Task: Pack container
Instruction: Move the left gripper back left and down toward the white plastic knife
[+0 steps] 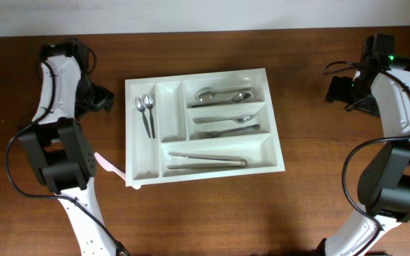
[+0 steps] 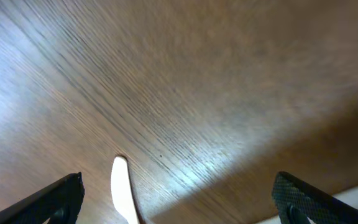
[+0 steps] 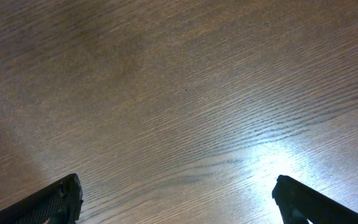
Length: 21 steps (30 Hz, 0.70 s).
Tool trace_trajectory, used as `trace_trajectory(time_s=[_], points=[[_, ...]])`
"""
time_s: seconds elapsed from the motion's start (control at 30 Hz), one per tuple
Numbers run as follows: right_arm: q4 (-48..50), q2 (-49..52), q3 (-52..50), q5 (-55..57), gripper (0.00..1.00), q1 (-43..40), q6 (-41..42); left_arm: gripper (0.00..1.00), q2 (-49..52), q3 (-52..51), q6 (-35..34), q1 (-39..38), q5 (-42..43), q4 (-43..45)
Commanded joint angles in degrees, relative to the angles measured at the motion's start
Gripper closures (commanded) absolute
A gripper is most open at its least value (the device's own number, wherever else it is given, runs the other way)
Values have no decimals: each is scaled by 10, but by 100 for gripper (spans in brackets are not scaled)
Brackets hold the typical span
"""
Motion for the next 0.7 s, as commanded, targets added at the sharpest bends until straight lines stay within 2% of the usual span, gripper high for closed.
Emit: trace_trajectory(time_s=[0.0, 0.33, 0.67], points=[[0, 2, 11, 1, 1, -2, 7, 1, -16, -24, -10, 2, 8, 9], [0, 2, 11, 1, 1, -2, 7, 1, -16, -28, 26, -5, 23, 0], [0, 2, 11, 1, 1, -2, 7, 1, -18, -48, 39, -28, 22, 45]])
